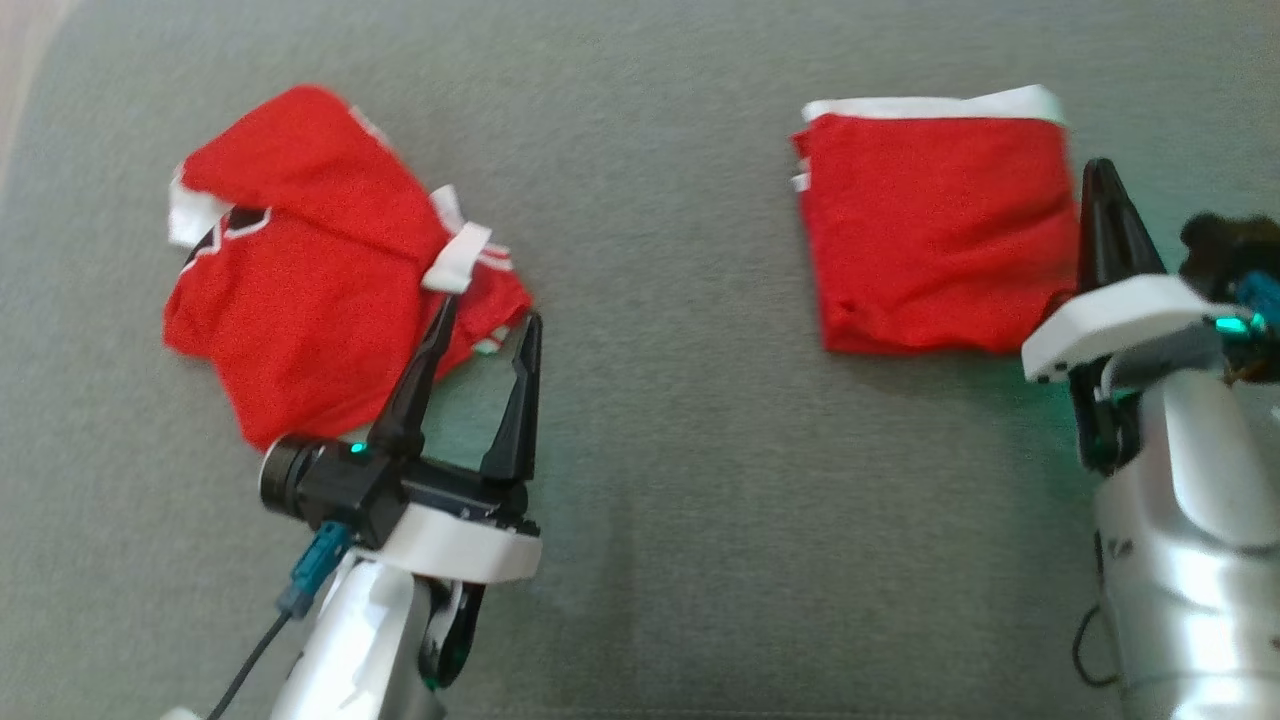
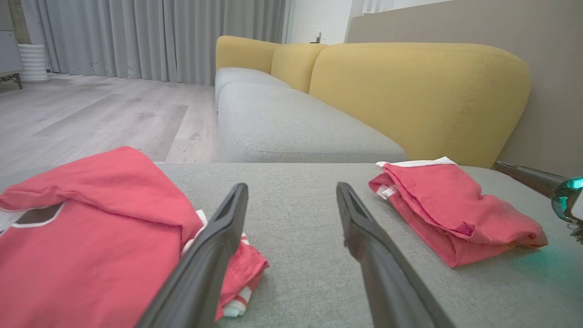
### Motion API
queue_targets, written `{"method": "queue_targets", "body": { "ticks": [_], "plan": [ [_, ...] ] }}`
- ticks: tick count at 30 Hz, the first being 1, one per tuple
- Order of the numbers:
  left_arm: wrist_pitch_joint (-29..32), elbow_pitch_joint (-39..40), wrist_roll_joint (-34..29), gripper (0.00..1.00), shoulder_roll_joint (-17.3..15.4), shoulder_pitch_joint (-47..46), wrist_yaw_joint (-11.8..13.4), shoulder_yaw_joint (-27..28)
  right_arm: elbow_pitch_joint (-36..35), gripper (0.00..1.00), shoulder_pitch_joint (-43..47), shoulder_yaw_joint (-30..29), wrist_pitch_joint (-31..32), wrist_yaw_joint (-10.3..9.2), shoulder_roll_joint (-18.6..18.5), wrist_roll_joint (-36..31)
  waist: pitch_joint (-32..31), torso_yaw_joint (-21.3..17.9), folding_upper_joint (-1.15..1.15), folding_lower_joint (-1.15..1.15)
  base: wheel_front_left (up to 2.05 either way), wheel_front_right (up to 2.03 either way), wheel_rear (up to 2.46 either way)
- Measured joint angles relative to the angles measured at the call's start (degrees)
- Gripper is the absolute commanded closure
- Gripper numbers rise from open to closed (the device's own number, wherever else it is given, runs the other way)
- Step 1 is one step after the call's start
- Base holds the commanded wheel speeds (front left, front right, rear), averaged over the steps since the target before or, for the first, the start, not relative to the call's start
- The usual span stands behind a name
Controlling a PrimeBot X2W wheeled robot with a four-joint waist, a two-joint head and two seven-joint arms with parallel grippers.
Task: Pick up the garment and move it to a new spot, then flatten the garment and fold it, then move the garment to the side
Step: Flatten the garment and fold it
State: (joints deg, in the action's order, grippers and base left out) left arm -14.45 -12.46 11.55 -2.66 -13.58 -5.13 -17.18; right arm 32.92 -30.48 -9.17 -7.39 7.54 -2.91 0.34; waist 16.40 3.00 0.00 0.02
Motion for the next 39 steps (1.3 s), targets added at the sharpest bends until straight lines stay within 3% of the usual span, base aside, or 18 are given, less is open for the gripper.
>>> {"method": "queue_targets", "body": {
  "ticks": [10,16,23,30,39],
  "plan": [
    [-0.01,-0.33,0.59,0.0,0.03,-1.71,0.07,-1.4,17.56,1.0,-9.2,-4.11,2.47,0.0,-2.23,-5.05,3.67,4.84,0.0,-0.01,0.0,0.0,0.0],
    [-0.01,-0.67,0.59,0.0,0.03,-1.69,0.09,-1.34,20.72,1.0,-12.82,-3.34,-3.19,0.0,-2.34,-6.04,2.93,5.03,0.0,-0.02,0.0,0.0,0.0],
    [-0.01,-0.67,0.59,0.0,0.04,-1.65,0.09,-1.34,23.9,1.0,-16.72,0.26,-5.23,0.0,-1.42,-6.36,2.02,4.92,0.0,-0.03,0.0,0.0,0.0],
    [-0.01,-0.92,0.58,0.0,0.04,-1.6,0.08,-1.33,32.93,1.0,-16.97,11.17,-2.53,0.0,-1.22,-2.05,1.74,5.39,0.0,-0.03,0.0,0.0,0.0],
    [-0.01,-1.0,0.58,0.0,0.04,-1.39,0.08,-0.94,31.72,1.0,-17.07,7.69,-6.42,0.0,-2.52,0.16,1.09,4.88,0.0,-0.03,0.0,0.0,0.0]
  ]
}}
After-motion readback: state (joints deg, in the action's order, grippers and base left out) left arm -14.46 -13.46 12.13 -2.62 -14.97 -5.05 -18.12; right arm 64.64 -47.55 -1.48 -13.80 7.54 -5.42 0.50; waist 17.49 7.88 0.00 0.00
